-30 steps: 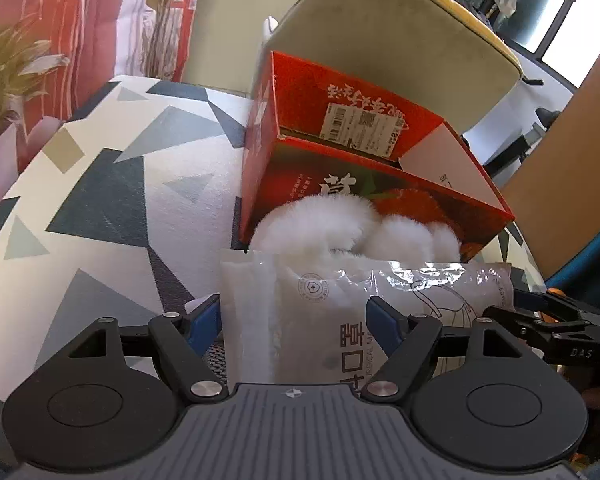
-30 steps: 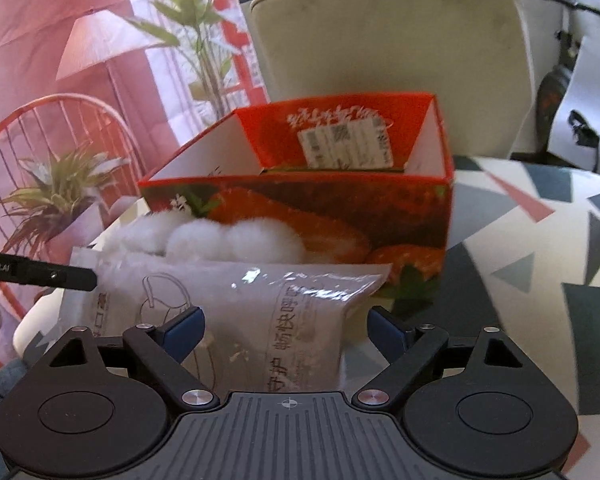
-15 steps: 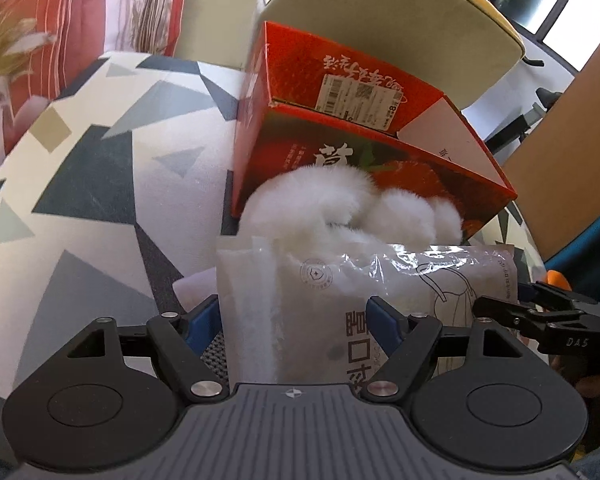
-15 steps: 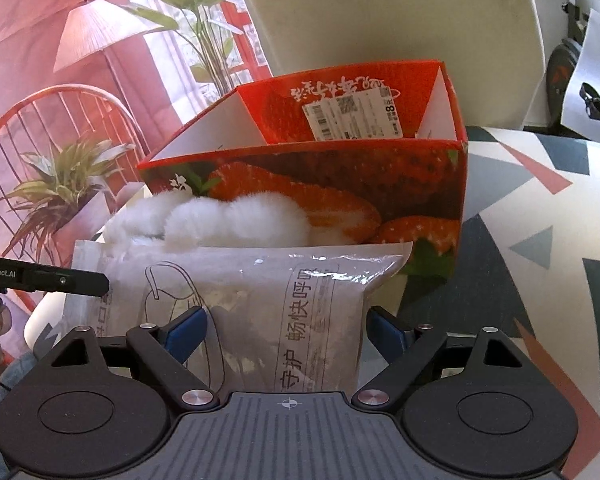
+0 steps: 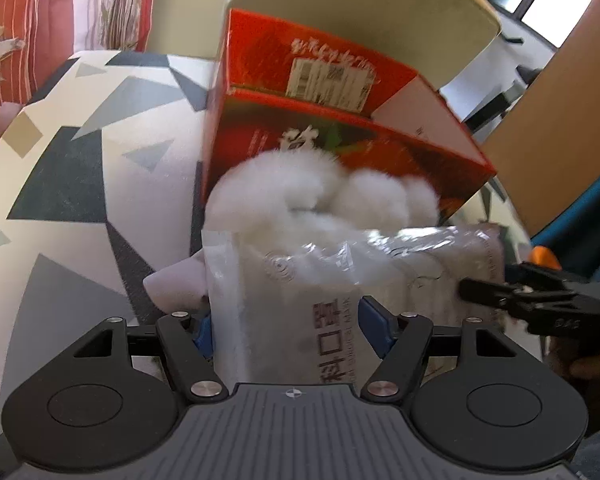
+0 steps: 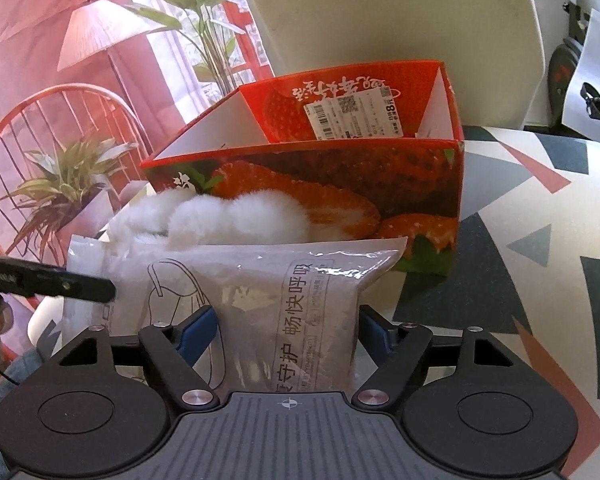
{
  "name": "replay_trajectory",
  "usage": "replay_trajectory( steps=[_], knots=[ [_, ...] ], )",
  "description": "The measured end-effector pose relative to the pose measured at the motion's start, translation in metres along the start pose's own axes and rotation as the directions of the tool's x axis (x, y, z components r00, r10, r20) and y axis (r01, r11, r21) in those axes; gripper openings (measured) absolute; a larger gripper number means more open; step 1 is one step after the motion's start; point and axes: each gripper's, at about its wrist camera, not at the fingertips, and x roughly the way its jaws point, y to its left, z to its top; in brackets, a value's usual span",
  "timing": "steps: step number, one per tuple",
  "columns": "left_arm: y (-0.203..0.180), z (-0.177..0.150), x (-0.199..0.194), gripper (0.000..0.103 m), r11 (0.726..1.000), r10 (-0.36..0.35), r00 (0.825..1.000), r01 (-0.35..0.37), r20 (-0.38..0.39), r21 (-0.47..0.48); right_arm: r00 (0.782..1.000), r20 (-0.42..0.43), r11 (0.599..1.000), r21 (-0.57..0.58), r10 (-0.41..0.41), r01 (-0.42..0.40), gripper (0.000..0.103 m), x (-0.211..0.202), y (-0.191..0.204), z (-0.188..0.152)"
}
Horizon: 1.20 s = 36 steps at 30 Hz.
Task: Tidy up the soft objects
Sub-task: 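Close both grippers on the white surgical-mask bag, then lift the mask bag with both grippers and carry it over the red box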
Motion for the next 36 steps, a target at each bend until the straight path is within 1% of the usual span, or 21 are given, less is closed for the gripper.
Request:
replay_trajectory(
  steps=[1, 2, 3, 5, 8, 10, 12, 14, 18, 22, 26, 30, 33, 35, 36],
  knots=[
    [0.001, 0.000, 0.002, 0.063, 1.000, -0.009, 1.000, 0.009, -0.007, -0.006, 1.000, 0.001, 1.000, 0.004, 0.002, -0.002, 0.071, -0.001, -0.001, -0.001],
    [0.001, -0.001, 0.003, 0.060, 1.000, -0.019, 1.000, 0.019, -0.011, -0.014, 1.000, 0.001, 1.000, 0.005, 0.005, -0.005, 0.071, -0.002, -0.002, -0.001],
    [0.001, -0.001, 0.003, 0.058, 1.000, -0.014, 1.000, 0.014, -0.011, -0.016, 1.000, 0.001, 1.000, 0.004, 0.006, -0.006, 0.069, -0.002, -0.002, -0.001],
    [-0.002, 0.000, 0.000, 0.049, 1.000, -0.001, 1.000, 0.001, -0.009, -0.006, 1.000, -0.003, 1.000, -0.002, -0.004, 0.004, 0.065, -0.003, -0.003, -0.001],
    [-0.001, 0.003, -0.009, 0.041, 1.000, -0.022, 1.000, 0.022, -0.005, -0.022, 1.000, -0.007, 1.000, -0.018, -0.022, 0.022, 0.061, -0.009, -0.003, 0.000],
    [-0.001, 0.005, -0.015, 0.040, 0.999, -0.033, 0.999, 0.033, 0.005, -0.034, 1.000, 0.004, 1.000, -0.015, -0.019, 0.019, 0.056, -0.016, -0.004, 0.002],
    [-0.005, 0.008, -0.022, 0.039, 0.999, -0.036, 0.999, 0.037, 0.023, -0.025, 1.000, 0.024, 1.000, 0.006, -0.006, 0.006, 0.051, -0.024, -0.007, 0.005],
    [-0.012, 0.011, -0.031, 0.032, 1.000, -0.027, 0.998, 0.027, 0.060, -0.002, 0.999, 0.044, 1.000, 0.021, 0.003, -0.004, 0.049, -0.031, -0.009, 0.009],
    [-0.025, 0.018, -0.045, 0.032, 0.999, -0.027, 0.992, 0.022, 0.120, 0.037, 0.995, 0.096, 1.000, 0.006, 0.013, -0.013, 0.044, -0.048, -0.009, 0.018],
    [-0.034, 0.026, -0.057, 0.032, 0.997, -0.045, 0.984, 0.035, 0.170, 0.062, 0.988, 0.149, 1.000, 0.000, 0.031, -0.031, 0.042, -0.067, -0.012, 0.030],
    [-0.045, 0.042, -0.072, 0.032, 0.995, -0.052, 0.971, 0.031, 0.232, 0.092, 0.978, 0.207, 0.999, -0.029, 0.039, -0.034, 0.042, -0.087, -0.009, 0.049],
    [-0.055, 0.073, -0.087, 0.032, 0.991, -0.062, 0.948, 0.021, 0.311, 0.133, 0.958, 0.283, 0.998, -0.063, 0.040, -0.023, 0.041, -0.102, -0.004, 0.077],
    [-0.066, 0.102, -0.091, 0.032, 0.983, -0.066, 0.926, -0.004, 0.371, 0.185, 0.940, 0.340, 0.994, -0.107, 0.020, 0.017, 0.041, -0.110, -0.001, 0.106],
    [-0.071, 0.127, -0.088, 0.032, 0.977, -0.069, 0.915, -0.018, 0.397, 0.211, 0.923, 0.385, 0.988, -0.141, 0.000, 0.059, 0.041, -0.112, 0.001, 0.127],
    [-0.073, 0.141, -0.086, 0.032, 0.976, -0.067, 0.906, -0.028, 0.418, 0.217, 0.915, 0.404, 0.986, -0.150, -0.011, 0.078, 0.041, -0.111, 0.000, 0.137]
  ],
)
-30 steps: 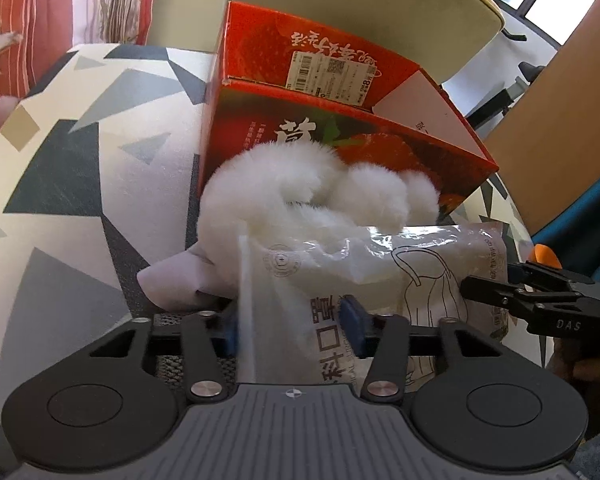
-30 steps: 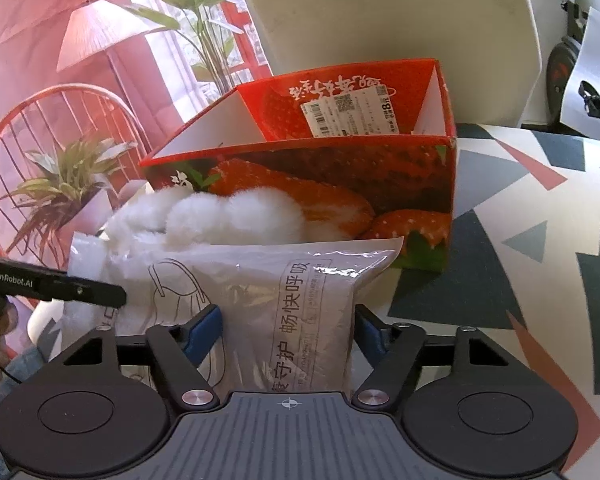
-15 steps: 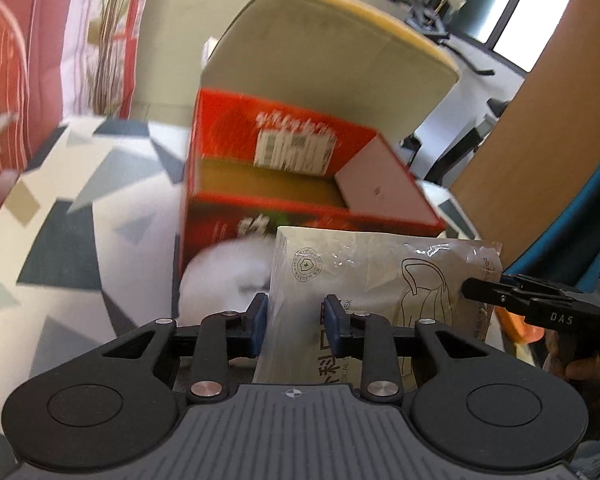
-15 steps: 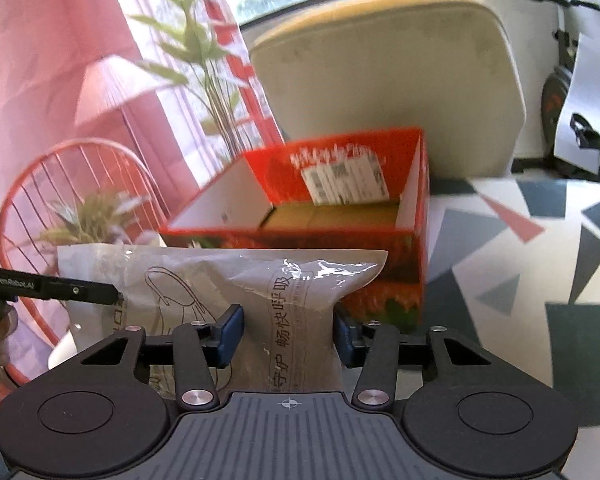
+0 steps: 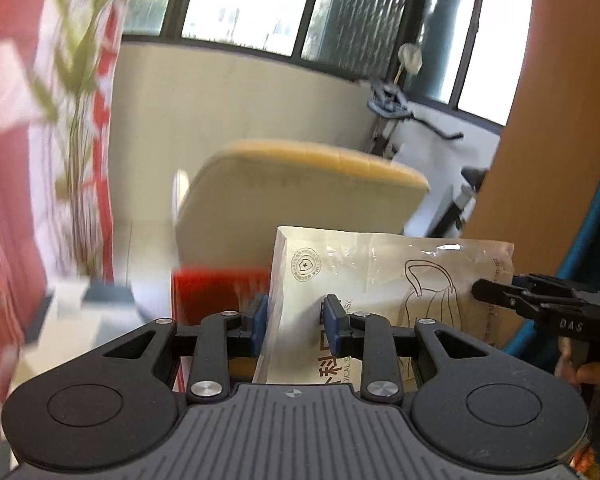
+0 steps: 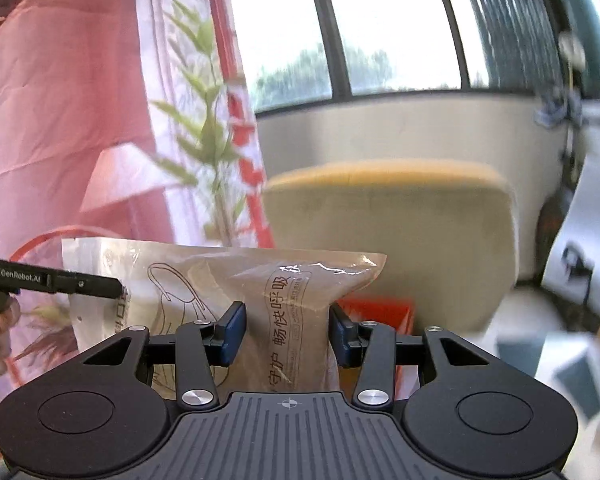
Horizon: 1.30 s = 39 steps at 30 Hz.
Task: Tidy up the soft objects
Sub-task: 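Lift the mask bag with both grippers and carry it over the red box, then lower the mask bag into the red box and open the grippers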
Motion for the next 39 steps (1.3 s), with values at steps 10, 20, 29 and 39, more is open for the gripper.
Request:
replay_trajectory(
  steps=[10, 20, 29, 39],
  knots=[
    [0.016, 0.011, 0.119, 0.032, 0.994, 0.107, 0.988, -0.103, -0.108, 0.039, 0.991, -0.080, 0.993, -0.036, -0.111, 0.108, 0.037, 0.118, -0.036, 0.021],
    [0.051, -0.020, 0.164, 0.032, 0.994, 0.102, 0.956, -0.087, -0.275, 0.067, 0.941, -0.321, 0.994, -0.008, -0.108, 0.112, 0.033, 0.184, -0.048, -0.012],
    [0.089, -0.016, 0.164, 0.032, 0.996, 0.088, 0.961, -0.087, -0.262, 0.017, 0.898, -0.399, 0.983, -0.076, -0.186, 0.170, 0.030, 0.230, -0.033, -0.026],
    [0.055, -0.018, 0.169, 0.031, 0.996, 0.022, 0.961, 0.002, -0.276, 0.087, 0.790, -0.536, 0.946, -0.055, -0.298, 0.319, 0.019, 0.284, -0.035, -0.043]
  ],
)
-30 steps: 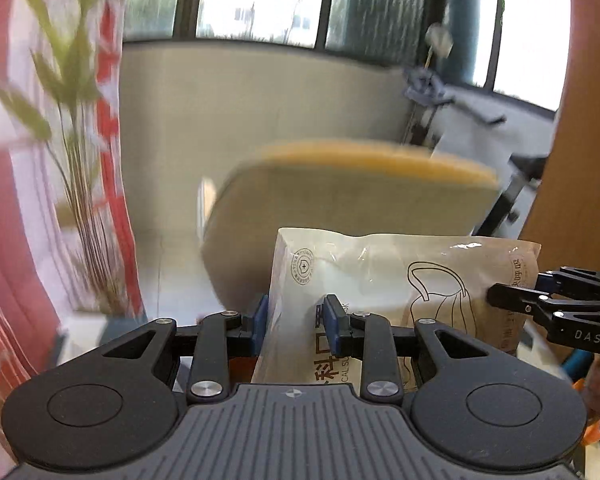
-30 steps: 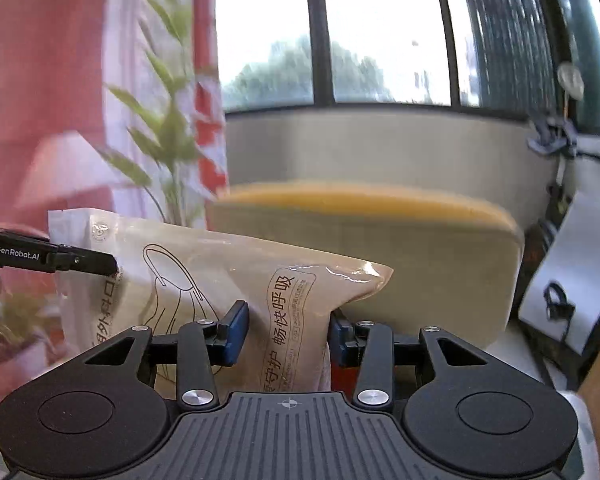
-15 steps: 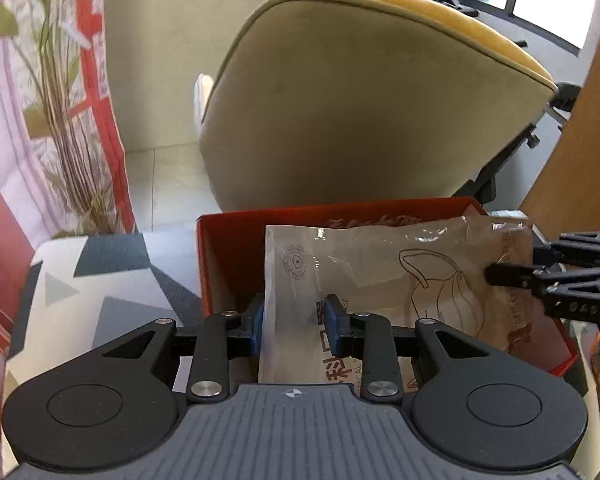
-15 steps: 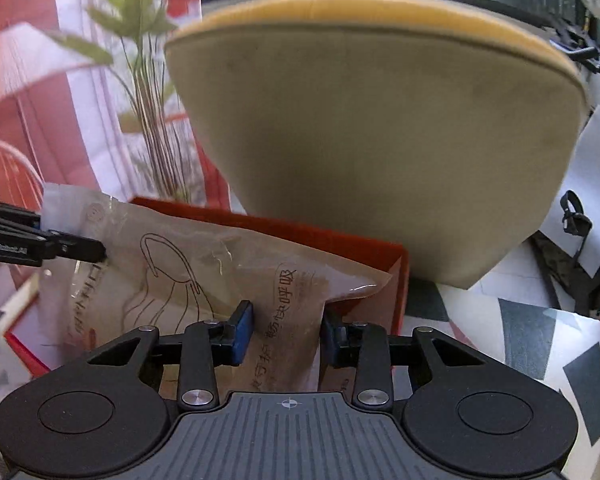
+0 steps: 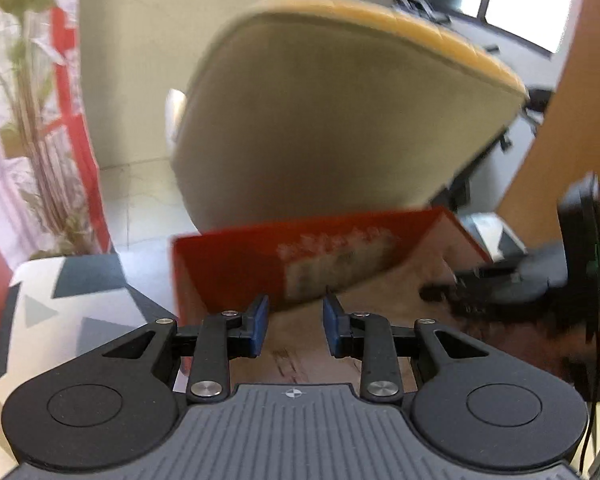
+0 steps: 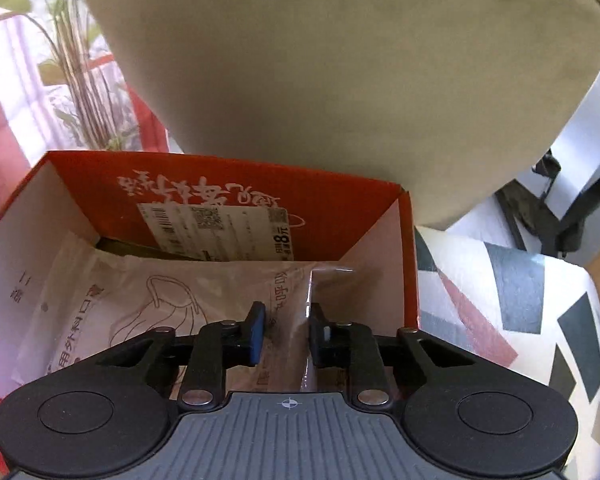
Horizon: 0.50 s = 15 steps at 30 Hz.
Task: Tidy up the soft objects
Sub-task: 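Lower the mask bag into the red box and open the grippers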
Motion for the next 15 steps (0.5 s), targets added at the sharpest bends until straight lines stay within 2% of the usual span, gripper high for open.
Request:
replay_trajectory(
  steps=[3, 8, 12, 15],
  knots=[
    [-0.005, -0.004, 0.013, 0.031, 1.000, -0.010, 1.000, 0.010, -0.016, -0.015, 1.000, -0.026, 0.998, 0.062, 0.003, -0.001, 0.019, 0.004, -0.002, 0.006],
    [-0.003, -0.007, 0.025, 0.031, 1.000, -0.002, 1.000, 0.002, -0.016, -0.022, 1.000, -0.016, 0.981, 0.192, 0.007, -0.004, 0.018, -0.002, -0.021, 0.009],
    [0.002, -0.011, 0.025, 0.031, 1.000, 0.000, 1.000, -0.001, -0.022, -0.029, 0.988, -0.142, 0.992, 0.124, 0.053, -0.036, 0.019, 0.014, -0.014, 0.003],
    [0.006, -0.015, 0.023, 0.031, 0.999, 0.006, 1.000, -0.007, -0.021, -0.038, 0.981, -0.177, 0.992, 0.107, 0.079, -0.060, 0.023, 0.016, -0.014, 0.002]
  ],
)
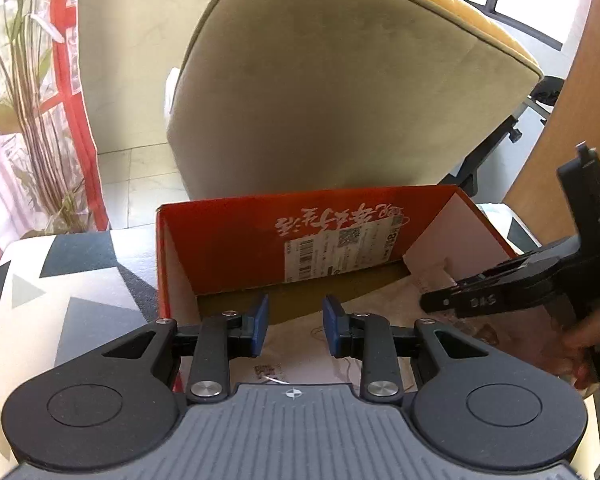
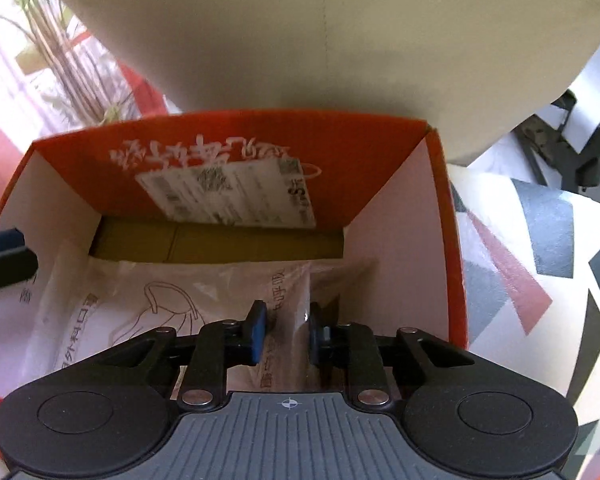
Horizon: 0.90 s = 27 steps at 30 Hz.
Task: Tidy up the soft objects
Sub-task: 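Lower the mask bag into the red box and open the grippers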
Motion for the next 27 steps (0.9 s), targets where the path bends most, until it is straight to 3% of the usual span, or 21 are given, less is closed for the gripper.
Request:
replay_trajectory(
  steps=[3, 5, 6, 8, 11, 12, 16, 21, 23, 27],
  knots=[
    [0.001, -0.002, -0.002, 0.031, 1.000, 0.004, 1.000, -0.004, 0.001, -0.003, 1.000, 0.018, 0.999, -0.038, 0.017, -0.017, 0.030, -0.012, 0.001, 0.003],
    [0.001, -0.004, -0.002, 0.031, 1.000, 0.004, 1.000, -0.004, 0.000, -0.005, 0.998, 0.050, 0.997, -0.075, 0.022, -0.019, 0.045, -0.026, 0.004, 0.005],
    [0.000, -0.004, -0.002, 0.031, 1.000, 0.004, 1.000, -0.004, 0.000, -0.007, 0.997, 0.069, 0.995, -0.099, 0.019, -0.012, 0.044, -0.034, 0.005, 0.006],
    [0.000, -0.006, -0.003, 0.031, 1.000, -0.001, 1.000, 0.001, -0.001, -0.011, 0.996, 0.082, 0.985, -0.169, 0.042, -0.028, 0.036, -0.048, 0.010, 0.009],
    [-0.002, -0.008, -0.003, 0.031, 1.000, -0.010, 1.000, 0.010, -0.003, -0.017, 0.997, 0.040, 0.967, -0.247, 0.070, -0.058, 0.007, -0.054, 0.014, 0.007],
    [-0.002, -0.010, -0.003, 0.031, 1.000, -0.012, 1.000, 0.012, -0.005, -0.019, 0.998, 0.010, 0.964, -0.258, 0.067, -0.063, 0.005, -0.051, 0.014, 0.006],
    [-0.004, -0.015, -0.002, 0.031, 1.000, -0.023, 1.000, 0.023, -0.019, -0.015, 0.995, -0.081, 0.959, -0.273, 0.057, -0.077, 0.003, -0.029, 0.013, -0.005],
    [-0.005, -0.018, 0.000, 0.031, 1.000, -0.017, 0.999, 0.017, -0.034, -0.018, 0.976, -0.183, 0.957, -0.241, 0.116, -0.159, 0.003, 0.000, 0.022, -0.013],
    [-0.004, -0.020, -0.001, 0.031, 1.000, -0.016, 0.999, 0.015, -0.036, -0.019, 0.970, -0.231, 0.951, -0.275, 0.076, -0.140, 0.003, 0.015, 0.031, -0.018],
    [-0.004, -0.023, -0.001, 0.031, 1.000, -0.010, 0.999, 0.009, -0.045, -0.019, 0.969, -0.240, 0.952, -0.282, 0.055, -0.124, 0.003, 0.019, 0.038, -0.020]
  ],
)
